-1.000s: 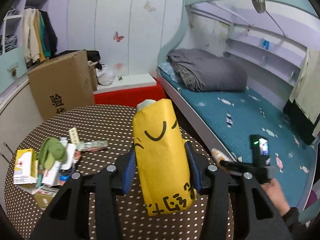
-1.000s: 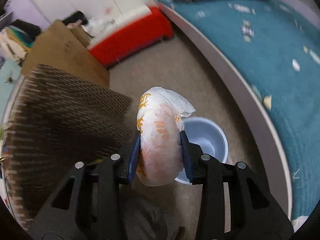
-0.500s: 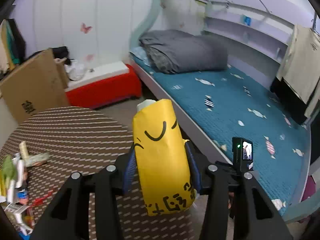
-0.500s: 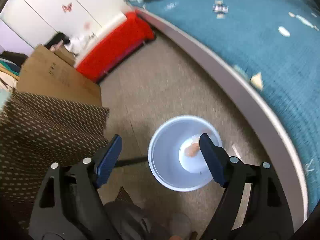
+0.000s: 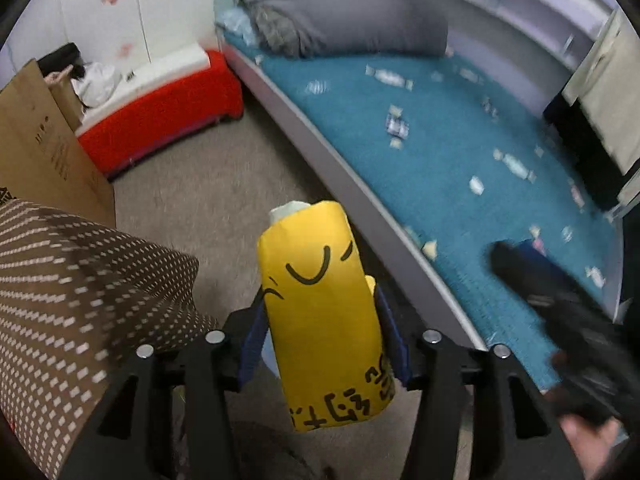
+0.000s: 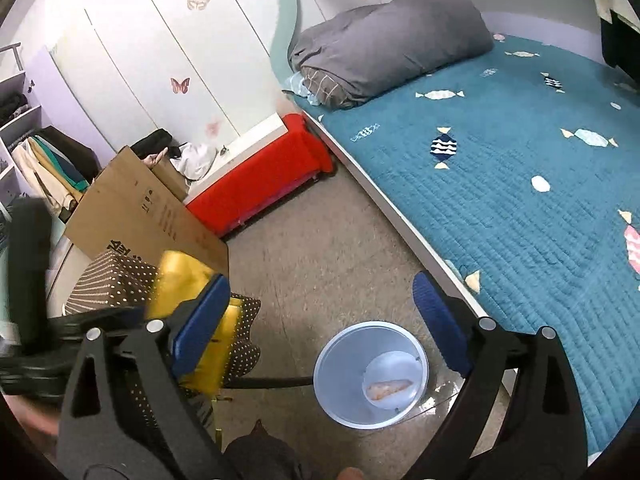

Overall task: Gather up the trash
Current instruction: 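Carry both bags to the white bin and release them inside, then return both tools to the table above the blue wrapper and orange cap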

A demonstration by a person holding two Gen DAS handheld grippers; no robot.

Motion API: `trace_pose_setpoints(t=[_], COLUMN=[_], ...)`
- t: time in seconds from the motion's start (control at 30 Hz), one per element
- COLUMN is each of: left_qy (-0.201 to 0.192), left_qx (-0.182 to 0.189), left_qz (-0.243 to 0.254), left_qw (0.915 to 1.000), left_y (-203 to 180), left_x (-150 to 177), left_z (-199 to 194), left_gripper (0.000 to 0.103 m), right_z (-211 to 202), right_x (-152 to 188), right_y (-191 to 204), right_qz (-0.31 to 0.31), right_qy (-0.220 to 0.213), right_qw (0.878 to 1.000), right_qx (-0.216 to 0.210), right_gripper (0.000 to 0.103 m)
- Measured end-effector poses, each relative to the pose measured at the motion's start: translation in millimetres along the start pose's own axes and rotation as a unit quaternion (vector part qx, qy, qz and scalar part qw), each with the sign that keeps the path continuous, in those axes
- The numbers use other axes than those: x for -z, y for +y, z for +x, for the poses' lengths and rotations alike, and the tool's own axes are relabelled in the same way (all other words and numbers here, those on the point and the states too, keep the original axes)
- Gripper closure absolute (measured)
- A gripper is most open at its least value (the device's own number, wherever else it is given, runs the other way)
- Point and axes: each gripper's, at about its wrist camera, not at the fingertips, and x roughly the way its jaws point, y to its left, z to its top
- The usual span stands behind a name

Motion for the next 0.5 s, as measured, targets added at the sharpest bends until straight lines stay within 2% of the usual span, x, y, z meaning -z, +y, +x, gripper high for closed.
trace_pose_setpoints(t=[0.07, 0.13, 0.2, 0.3, 0.5], left_qy=[0.027, 0.025, 0.021, 0.023, -0.008], left_qx=[-0.009, -0.018, -0.028, -0.017, -0.005], left_qz=[0.002, -0.004, -0.008, -0.013, -0.019], left_qw=[0.9996, 0.9995, 0.9994, 0.9995, 0.9998], left_y=[-2, -1, 0, 4, 11], left_x=[-4, -7, -9, -8, -1], left_z=[19, 24, 25, 21, -8], left_gripper=[0.041, 0.011, 0.009, 0.009, 0.009], right_z=[-3, -4, -7, -9, -16], right_x=[-3, -3, -3, -1, 1], right_y=[-3, -4, -4, -2, 9], right_qz=[-0.001, 0.0, -0.001, -0.002, -0.01], right_qy=[-0.004, -0.005, -0.007, -0.012, -0.025], right_qw=[1.0, 1.0, 1.0, 1.0, 0.999], right_qx=[0.005, 0.008, 0.012, 0.016, 0.031], right_gripper=[0.012, 0.011, 0.01, 0.007, 0.006])
